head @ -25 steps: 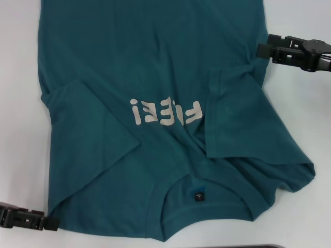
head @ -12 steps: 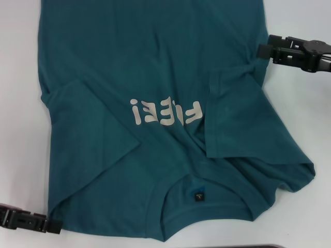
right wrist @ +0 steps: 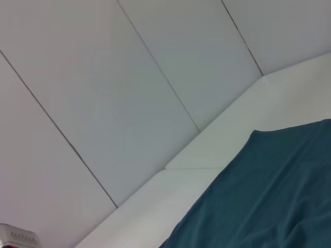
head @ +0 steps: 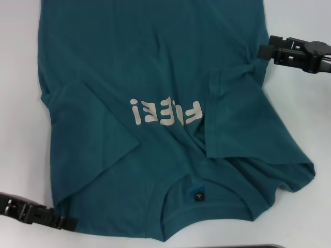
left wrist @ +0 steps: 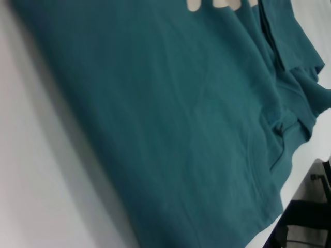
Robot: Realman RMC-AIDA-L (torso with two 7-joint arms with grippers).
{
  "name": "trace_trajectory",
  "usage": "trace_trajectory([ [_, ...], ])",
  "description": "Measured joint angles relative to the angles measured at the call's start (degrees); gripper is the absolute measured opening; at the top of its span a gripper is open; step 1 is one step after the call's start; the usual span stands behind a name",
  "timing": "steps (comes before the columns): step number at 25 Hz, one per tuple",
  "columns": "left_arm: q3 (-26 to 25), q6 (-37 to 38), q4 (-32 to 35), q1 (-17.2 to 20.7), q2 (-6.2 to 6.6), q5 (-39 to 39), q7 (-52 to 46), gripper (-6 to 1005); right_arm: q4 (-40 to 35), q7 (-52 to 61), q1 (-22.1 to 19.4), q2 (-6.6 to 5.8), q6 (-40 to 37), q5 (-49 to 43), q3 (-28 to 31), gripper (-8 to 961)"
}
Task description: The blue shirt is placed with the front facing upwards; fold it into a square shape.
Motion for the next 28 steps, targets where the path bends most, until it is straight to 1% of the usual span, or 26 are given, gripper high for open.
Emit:
trace_trajectory([
  [5, 0.43, 0.91, -0.34, -1.79, -0.84, -0.19, 0.00, 899, 0.00, 0.00, 0.02, 0.00, -0.09, -0.03, 0.00, 914],
  [9, 0.45, 0.99, -0.20, -2.95, -0.90, -0.28, 0.10, 899, 0.00, 0.00, 0.05, 0.00, -0.11, -0.09, -0.04, 914],
  [13, 0.45, 0.41, -0.10, -3.11, -0.89, -0.03, 0.13, 899, 0.00, 0.00, 0.10, 0.00, -0.02, -0.12, -0.11, 914],
  [18, 0.44, -0.10, -0.41, -1.69, -0.36, 0.22, -0.21, 899, 0.04, 0.00, 0.11, 0.00, 0.19, -0.17, -0.13, 913],
  [23, 0.43, -0.35, -0.57, -0.49, 0.54, 0.24, -0.99, 899, 0.10, 0.00, 0.16, 0.00, 0.22, -0.22, -0.09, 913],
  [26, 0.45, -0.23, -0.22, -0.34, 0.98, 0.32, -1.43, 899, 0.10, 0.00, 0.21, 0.00, 0.24, -0.21, -0.08, 913],
  [28, 0.49, -0.17, -0.07, -0.37, 1.00, 0.65, -1.56, 899, 0.10, 0.00, 0.24, 0.00, 0.25, -0.23, -0.08, 913],
])
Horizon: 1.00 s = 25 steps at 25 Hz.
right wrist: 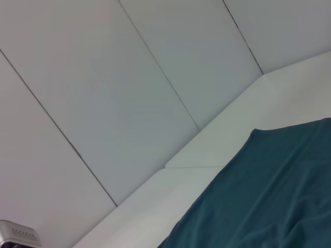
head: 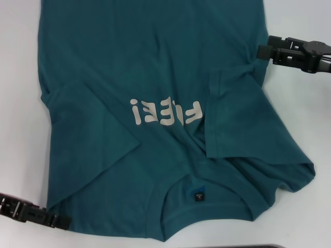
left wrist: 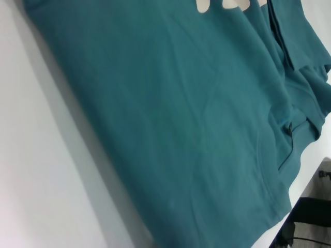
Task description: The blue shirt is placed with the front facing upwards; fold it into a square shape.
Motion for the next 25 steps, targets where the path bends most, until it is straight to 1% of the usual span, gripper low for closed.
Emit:
trace_trajectory([
  [7, 1.14, -0.35, 0.06, -1.23, -0.93, 1.11, -0.04, 899, 0.00, 0.00, 0.08, 0.00, 0.09, 0.01, 0.00, 913],
  [13, 1.28, -0.68, 0.08, -2.06, -1.12, 1.14, -0.07, 900, -0.01, 0.00, 0.15, 0.00, 0.09, -0.01, 0.00, 913],
  [25, 1.23, -1.84, 0.00, -2.59, -1.05, 1.17, -0.90, 792, -0.01, 0.00, -0.06, 0.00, 0.08, 0.28, 0.00, 913],
])
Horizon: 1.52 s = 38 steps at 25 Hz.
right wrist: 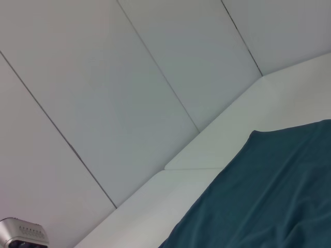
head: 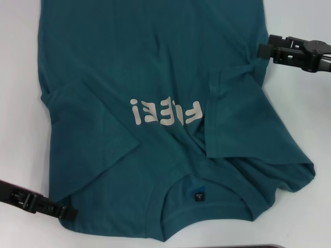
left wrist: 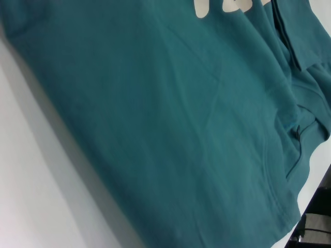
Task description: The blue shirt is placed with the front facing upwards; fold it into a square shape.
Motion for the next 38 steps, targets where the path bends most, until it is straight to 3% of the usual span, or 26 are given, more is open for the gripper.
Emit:
trace_trajectory([
  [5, 0.28, -1.38, -0.14, 0.04, 0.05, 0.00, -0.07, 747, 0.00, 0.00, -0.06, 0.00, -0.07, 0.04, 0.06, 913],
  [10, 0.30, -2.35, -0.01, 0.10, 0.36, 0.00, -0.63, 520, 0.00, 0.00, -0.15, 0.00, -0.13, 0.06, 0.08, 912],
  [24, 0.30, -2.41, -0.01, 0.12, 0.64, 1.37, -0.82, 78, -0.03, 0.32, -0.17, 0.00, 0.02, -0.29, -0.27, 912],
  [29, 0.15, -2.21, -0.02, -0.17, 0.90, 1.37, -0.82, -1, -0.16, 4.43, -0.24, -1.06, -0.49, -2.57, -0.53, 912],
  [38, -0.35, -2.00, -0.29, 0.06, 1.16, 1.35, -0.89, -1, -1.50, 17.63, -1.90, -3.42, -5.79, -12.13, -0.54, 912],
])
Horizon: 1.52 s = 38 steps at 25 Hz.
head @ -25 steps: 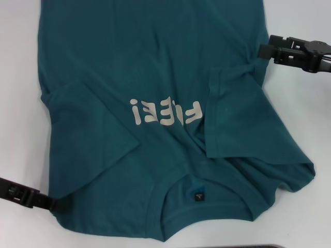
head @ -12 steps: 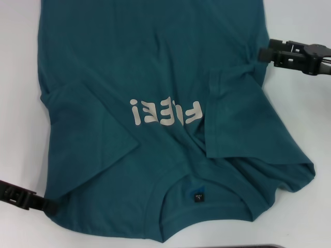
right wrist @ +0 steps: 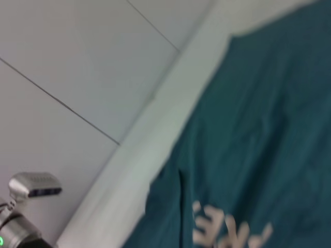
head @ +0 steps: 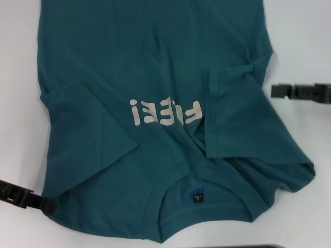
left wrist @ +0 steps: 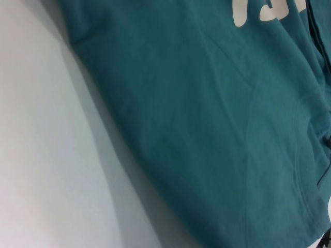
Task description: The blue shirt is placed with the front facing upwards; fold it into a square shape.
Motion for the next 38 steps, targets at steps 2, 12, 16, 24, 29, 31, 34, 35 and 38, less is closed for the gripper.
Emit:
trace_trajectory([
  [2, -0.04, -0.03, 0.18, 0.27, 0.04, -0.01, -0.01, -1, -0.43, 1.50, -0.47, -0.10, -0.22, -1.10, 0.01, 912],
  [12, -0.04, -0.40, 0.36, 0.99, -0.12, -0.25, -0.02, 0, -1.28, 7.19, -6.11, -1.36, -1.69, -9.29, 0.69, 912],
  [16, -0.04, -0.53, 0.38, 0.67, -0.20, -0.19, -0.02, 0, -1.12, 7.41, -8.30, -1.83, -1.73, -9.75, 1.00, 911],
  [24, 0.31, -0.76, 0.36, -0.09, -0.08, -0.31, -0.02, -1, -0.98, 7.47, -9.84, -1.94, -1.06, -9.96, 0.87, 911],
  [29, 0.44, -1.33, 0.38, -0.30, -0.30, -0.10, 0.00, -1, -0.91, 7.49, -8.88, -1.34, 0.17, -12.72, 0.93, 911],
  [31, 0.46, -1.47, 0.43, -0.34, -0.30, -0.07, 0.01, -1, -0.89, 7.50, -8.61, -1.17, 0.30, -12.86, 0.78, 911],
  [34, 0.48, -1.53, 0.47, -0.40, -0.30, -0.05, 0.02, -1, -0.87, 7.55, -8.27, -1.09, 0.35, -12.87, 0.58, 911],
  [35, 0.48, -1.57, 0.48, -0.40, -0.30, -0.05, 0.04, -1, -0.87, 7.62, -8.17, -1.09, 0.36, -12.87, 0.58, 911],
  [38, 0.48, -1.85, 0.97, -0.41, -0.31, -0.08, 0.21, -1, -0.87, 7.92, -7.92, -1.00, 0.38, -13.08, 0.51, 911],
])
